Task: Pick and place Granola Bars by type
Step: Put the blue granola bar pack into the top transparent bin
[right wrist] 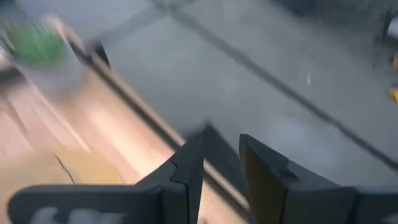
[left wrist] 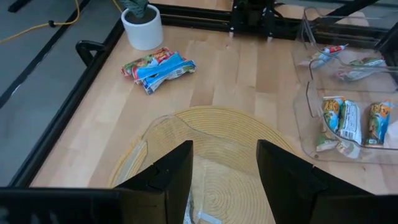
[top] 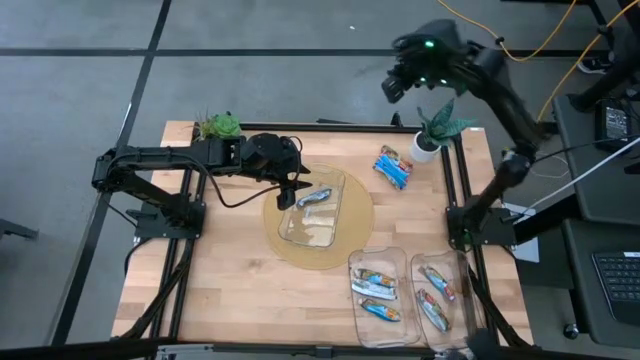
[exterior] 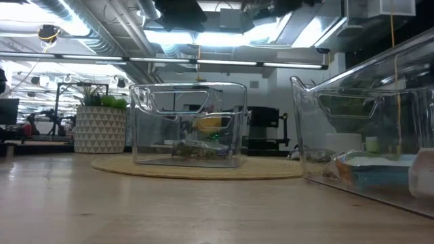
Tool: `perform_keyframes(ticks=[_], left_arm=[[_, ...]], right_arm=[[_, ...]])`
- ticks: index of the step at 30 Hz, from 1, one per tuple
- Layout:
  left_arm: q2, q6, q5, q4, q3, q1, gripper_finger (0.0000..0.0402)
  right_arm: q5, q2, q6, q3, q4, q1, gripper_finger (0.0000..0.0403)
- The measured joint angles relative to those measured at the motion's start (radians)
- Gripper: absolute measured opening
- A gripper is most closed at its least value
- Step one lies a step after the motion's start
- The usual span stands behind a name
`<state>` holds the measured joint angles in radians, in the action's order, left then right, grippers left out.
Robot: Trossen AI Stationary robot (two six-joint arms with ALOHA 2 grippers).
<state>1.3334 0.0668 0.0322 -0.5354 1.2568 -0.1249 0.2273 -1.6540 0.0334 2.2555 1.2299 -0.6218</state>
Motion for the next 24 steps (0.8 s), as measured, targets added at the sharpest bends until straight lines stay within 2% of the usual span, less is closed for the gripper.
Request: perform_keyframes(ticks=[6,11,18,24], left_arm=[[0.000,0.002,0.000,0.000,0.000,0.000,0.0169],[0.000,0.001,0.000,0.000,0.000,0.000,0.0169],[0.000,-0.001,0.001,-0.002,0.000,0.000,0.0169],[0.000,-0.001,0.000,-0.046,0.000,0.000,0.0169]], right_arm=[[-0.025,-0.150,-0.100,-0.001,0.244,-0.108,0.0106],[-0.102,-0.258,-0.130,-0.001,0.339,-0.141,0.0115],[-0.131,-0.359,-0.146,-0.014,0.339,-0.141,0.0182],[-0.136,-0.368,-0.155,-0.189,0.327,-0.146,0.0243]])
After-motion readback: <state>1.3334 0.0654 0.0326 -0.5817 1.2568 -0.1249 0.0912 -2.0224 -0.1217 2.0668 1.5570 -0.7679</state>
